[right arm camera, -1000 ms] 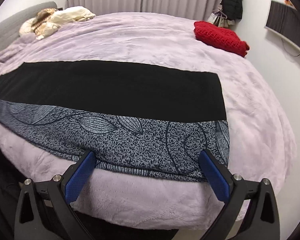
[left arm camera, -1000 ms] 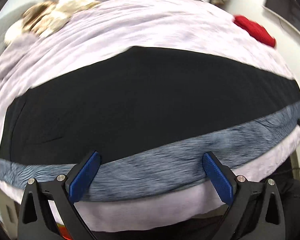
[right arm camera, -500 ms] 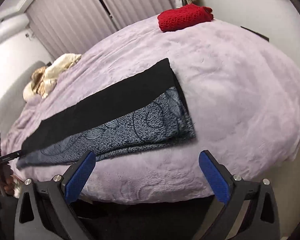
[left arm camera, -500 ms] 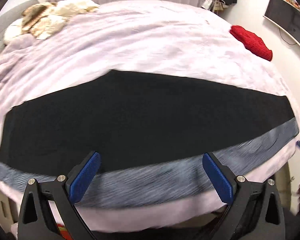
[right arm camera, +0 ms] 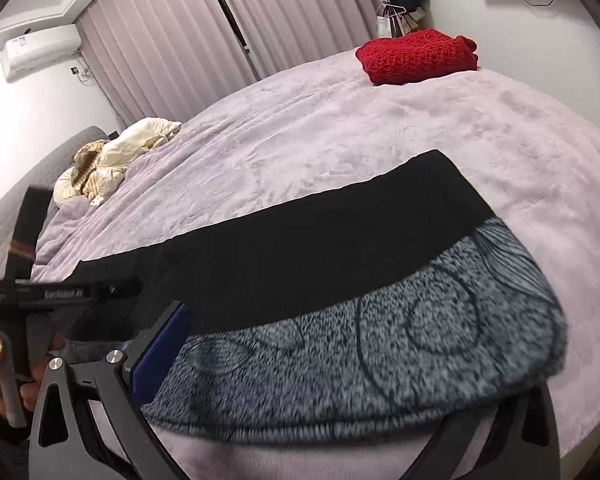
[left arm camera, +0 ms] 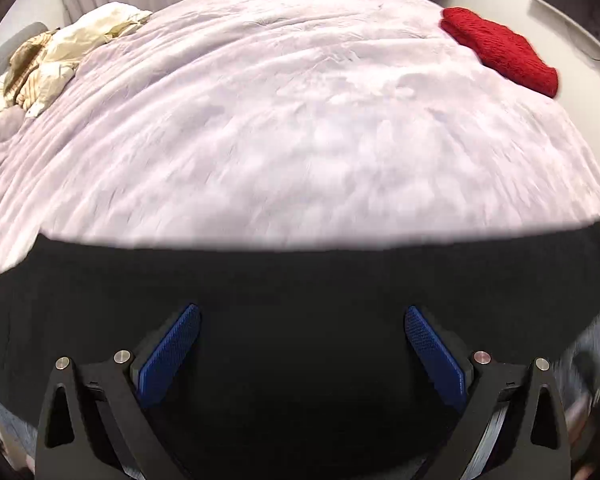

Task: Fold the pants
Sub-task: 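Lay the folded section down with the right gripper while the left gripper holds the pants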

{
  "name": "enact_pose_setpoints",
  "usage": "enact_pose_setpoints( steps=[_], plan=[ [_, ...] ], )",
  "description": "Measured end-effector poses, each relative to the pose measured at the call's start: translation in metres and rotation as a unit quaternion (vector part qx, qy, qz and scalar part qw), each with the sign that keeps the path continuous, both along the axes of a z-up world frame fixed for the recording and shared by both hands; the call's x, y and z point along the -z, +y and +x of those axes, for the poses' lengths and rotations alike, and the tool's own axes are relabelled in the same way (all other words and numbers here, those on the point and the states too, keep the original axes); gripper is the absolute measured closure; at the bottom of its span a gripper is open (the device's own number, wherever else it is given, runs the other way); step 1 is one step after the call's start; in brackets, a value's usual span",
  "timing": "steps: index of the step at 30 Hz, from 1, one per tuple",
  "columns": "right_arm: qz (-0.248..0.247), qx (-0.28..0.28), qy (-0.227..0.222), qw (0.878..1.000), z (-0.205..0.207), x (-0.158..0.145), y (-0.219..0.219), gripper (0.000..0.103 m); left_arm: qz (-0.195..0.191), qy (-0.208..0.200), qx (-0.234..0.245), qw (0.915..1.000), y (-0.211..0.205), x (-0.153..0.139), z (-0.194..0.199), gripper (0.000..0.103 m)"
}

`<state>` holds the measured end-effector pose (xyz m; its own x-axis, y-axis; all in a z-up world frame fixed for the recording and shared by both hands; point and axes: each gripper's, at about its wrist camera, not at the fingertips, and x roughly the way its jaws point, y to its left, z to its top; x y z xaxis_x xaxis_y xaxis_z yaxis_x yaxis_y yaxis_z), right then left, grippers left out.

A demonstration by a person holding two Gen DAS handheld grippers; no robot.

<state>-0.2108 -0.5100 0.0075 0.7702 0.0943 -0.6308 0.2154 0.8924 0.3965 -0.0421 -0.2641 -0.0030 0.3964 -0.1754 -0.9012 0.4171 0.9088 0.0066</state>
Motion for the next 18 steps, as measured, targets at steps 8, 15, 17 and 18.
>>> enact_pose_setpoints(
  steps=[8,15,17,18],
  plan=[
    [-0.05,0.0,0.015,0.999,0.005,0.005,0.01,0.001,0.043,0.049,0.0,0.9979,-0.013,0.009,-0.021,0.0],
    [-0.068,0.008,0.019,0.997,0.008,0.007,0.015,0.0,0.039,0.062,0.04,0.9965,0.013,0.008,-0.076,0.0],
    [-0.077,0.013,0.025,0.997,0.009,0.008,0.018,0.0,0.034,0.055,0.041,0.9971,0.013,0.013,-0.078,0.0],
    [-0.083,0.015,0.029,0.996,0.011,0.008,0.02,0.0,0.028,0.053,0.041,0.9974,0.015,0.015,-0.078,0.0]
  ],
)
